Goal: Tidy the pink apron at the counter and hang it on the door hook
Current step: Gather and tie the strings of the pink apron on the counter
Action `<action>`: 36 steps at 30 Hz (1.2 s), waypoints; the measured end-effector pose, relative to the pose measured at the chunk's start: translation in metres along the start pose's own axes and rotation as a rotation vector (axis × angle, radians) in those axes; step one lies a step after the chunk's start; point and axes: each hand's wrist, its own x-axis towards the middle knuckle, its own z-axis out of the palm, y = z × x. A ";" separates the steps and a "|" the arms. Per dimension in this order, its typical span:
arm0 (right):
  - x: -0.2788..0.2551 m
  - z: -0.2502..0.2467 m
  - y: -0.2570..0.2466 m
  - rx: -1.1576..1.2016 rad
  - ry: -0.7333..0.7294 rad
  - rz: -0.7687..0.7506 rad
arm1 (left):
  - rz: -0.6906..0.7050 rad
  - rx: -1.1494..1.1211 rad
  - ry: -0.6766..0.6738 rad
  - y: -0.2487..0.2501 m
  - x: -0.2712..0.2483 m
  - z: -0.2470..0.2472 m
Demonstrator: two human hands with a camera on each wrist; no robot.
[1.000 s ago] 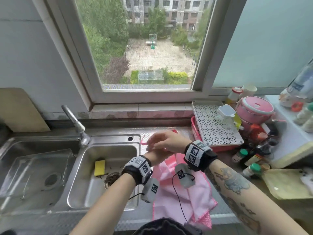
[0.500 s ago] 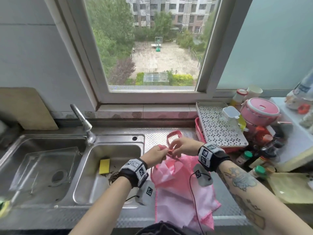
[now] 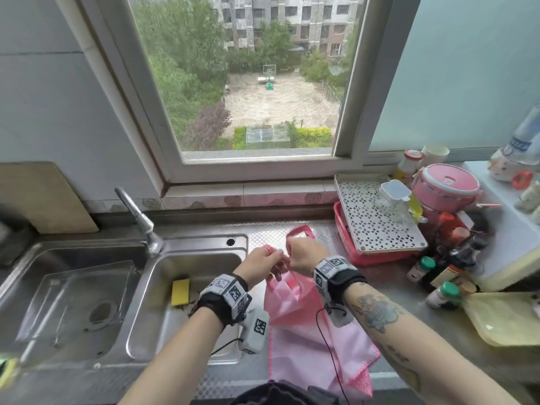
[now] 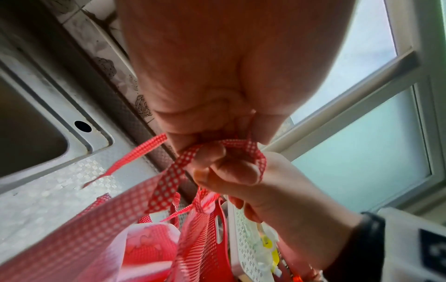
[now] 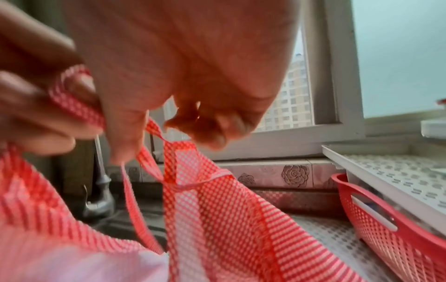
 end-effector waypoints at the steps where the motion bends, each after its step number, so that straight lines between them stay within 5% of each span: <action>1: 0.001 0.002 0.000 0.011 0.055 -0.023 | -0.003 -0.028 -0.017 0.000 -0.001 -0.002; 7: 0.005 -0.001 0.000 0.334 -0.247 -0.204 | -0.012 -0.147 -0.074 -0.009 -0.011 -0.018; 12: 0.013 0.002 0.014 0.545 -0.263 -0.085 | -0.013 -0.193 -0.039 -0.009 -0.009 -0.019; 17: 0.012 0.006 0.034 1.182 -0.384 0.112 | -0.065 -0.176 0.006 -0.014 -0.002 -0.018; 25: 0.003 0.003 0.048 1.889 0.016 0.396 | -0.136 -0.418 0.146 -0.027 0.014 -0.012; 28: -0.007 0.001 0.060 1.970 0.191 0.471 | -0.165 -0.449 0.204 -0.043 0.017 -0.013; 31: -0.019 -0.008 0.071 1.855 0.372 0.439 | -0.198 -0.402 0.236 -0.057 0.018 -0.011; 33: -0.026 -0.020 0.079 1.527 0.368 0.323 | -0.221 -0.397 0.265 -0.060 0.019 -0.009; 36: -0.031 -0.037 0.092 0.224 0.073 0.130 | -0.251 -0.390 0.319 -0.064 0.019 -0.009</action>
